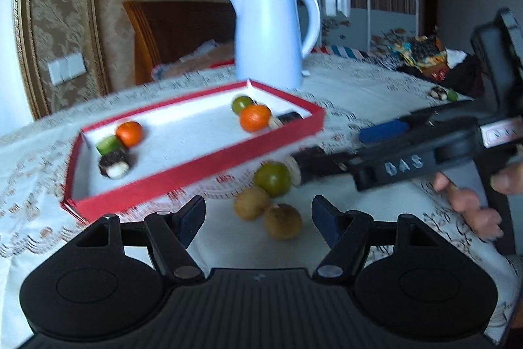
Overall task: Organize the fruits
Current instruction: 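Move the right tool to the dark eggplant cylinder and close on it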
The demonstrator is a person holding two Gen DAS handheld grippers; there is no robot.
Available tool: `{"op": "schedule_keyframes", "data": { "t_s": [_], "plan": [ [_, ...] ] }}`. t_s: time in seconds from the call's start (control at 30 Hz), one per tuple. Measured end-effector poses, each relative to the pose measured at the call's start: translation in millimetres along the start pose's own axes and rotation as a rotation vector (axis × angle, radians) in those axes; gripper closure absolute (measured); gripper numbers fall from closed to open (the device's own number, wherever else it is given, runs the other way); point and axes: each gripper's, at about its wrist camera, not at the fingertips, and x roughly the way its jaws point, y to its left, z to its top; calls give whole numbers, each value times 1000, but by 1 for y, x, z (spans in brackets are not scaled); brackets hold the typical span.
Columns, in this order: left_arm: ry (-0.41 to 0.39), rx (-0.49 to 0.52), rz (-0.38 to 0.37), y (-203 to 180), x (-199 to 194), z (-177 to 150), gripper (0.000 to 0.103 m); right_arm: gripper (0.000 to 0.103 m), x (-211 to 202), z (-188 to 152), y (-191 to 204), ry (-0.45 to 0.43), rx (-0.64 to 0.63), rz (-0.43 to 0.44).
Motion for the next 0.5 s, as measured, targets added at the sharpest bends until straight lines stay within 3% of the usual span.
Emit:
{"op": "schedule_keyframes", "data": {
  "t_s": [0.17, 0.27, 0.33, 0.4, 0.5],
  "plan": [
    [43, 108, 17, -16, 7, -6, 32, 25, 10, 5, 1, 35, 11, 29],
    [41, 109, 10, -16, 7, -7, 31, 36, 18, 9, 5, 55, 2, 40],
    [46, 106, 7, -15, 8, -7, 32, 55, 23, 10, 7, 71, 7, 66],
    [48, 118, -2, -17, 9, -7, 32, 64, 27, 11, 8, 87, 14, 89],
    [43, 140, -27, -20, 9, -6, 32, 64, 26, 9, 8, 77, 16, 85]
  ]
}}
